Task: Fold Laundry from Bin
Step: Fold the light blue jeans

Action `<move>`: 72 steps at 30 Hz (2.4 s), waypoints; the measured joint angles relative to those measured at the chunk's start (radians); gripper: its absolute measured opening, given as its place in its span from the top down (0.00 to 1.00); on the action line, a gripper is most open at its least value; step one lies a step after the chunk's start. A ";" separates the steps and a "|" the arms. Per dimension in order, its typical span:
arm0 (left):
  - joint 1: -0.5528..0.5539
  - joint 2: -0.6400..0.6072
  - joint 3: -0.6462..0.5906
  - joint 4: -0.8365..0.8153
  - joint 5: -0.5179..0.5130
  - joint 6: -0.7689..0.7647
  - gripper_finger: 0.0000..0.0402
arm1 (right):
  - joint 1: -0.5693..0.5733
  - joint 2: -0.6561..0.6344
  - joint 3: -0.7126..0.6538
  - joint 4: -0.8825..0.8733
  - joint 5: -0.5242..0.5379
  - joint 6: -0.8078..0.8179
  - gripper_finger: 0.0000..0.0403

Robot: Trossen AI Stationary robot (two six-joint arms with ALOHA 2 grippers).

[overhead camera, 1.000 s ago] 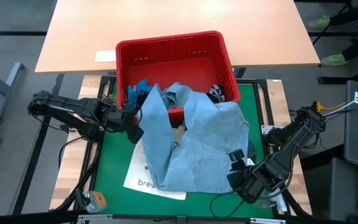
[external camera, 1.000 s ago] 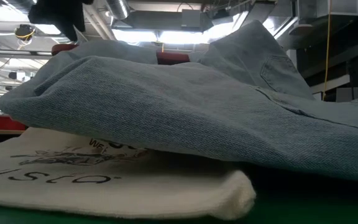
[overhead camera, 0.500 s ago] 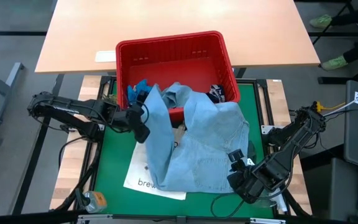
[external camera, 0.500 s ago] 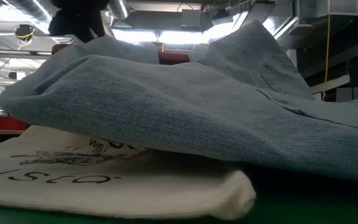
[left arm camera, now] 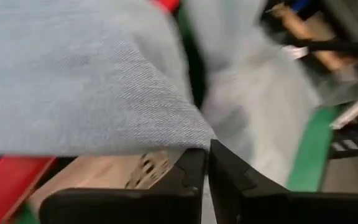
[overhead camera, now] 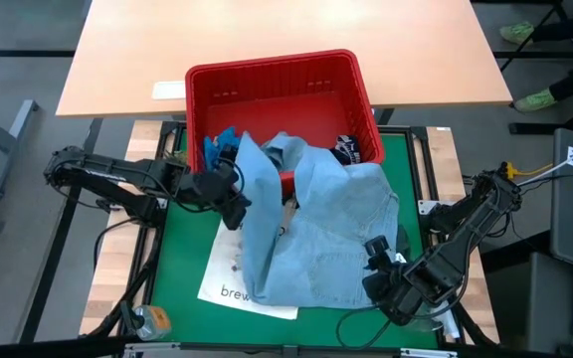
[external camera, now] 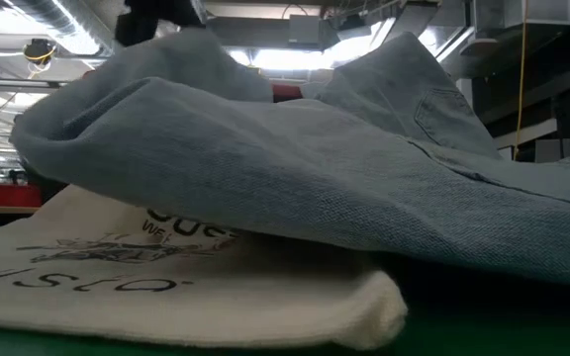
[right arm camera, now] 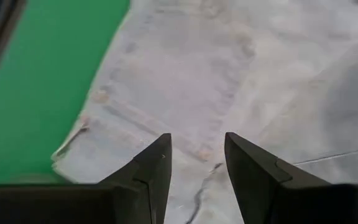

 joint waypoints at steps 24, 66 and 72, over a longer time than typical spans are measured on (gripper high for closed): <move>-0.222 0.078 0.000 0.338 0.003 0.129 1.00 | -0.292 0.000 0.000 0.398 0.330 -0.295 0.63; -0.320 0.225 0.000 0.418 -0.069 0.207 1.00 | -0.433 0.163 0.000 0.924 0.068 -1.056 0.63; -0.321 0.225 0.000 0.417 -0.070 0.207 0.97 | -0.432 0.168 0.000 0.925 0.068 -1.066 0.72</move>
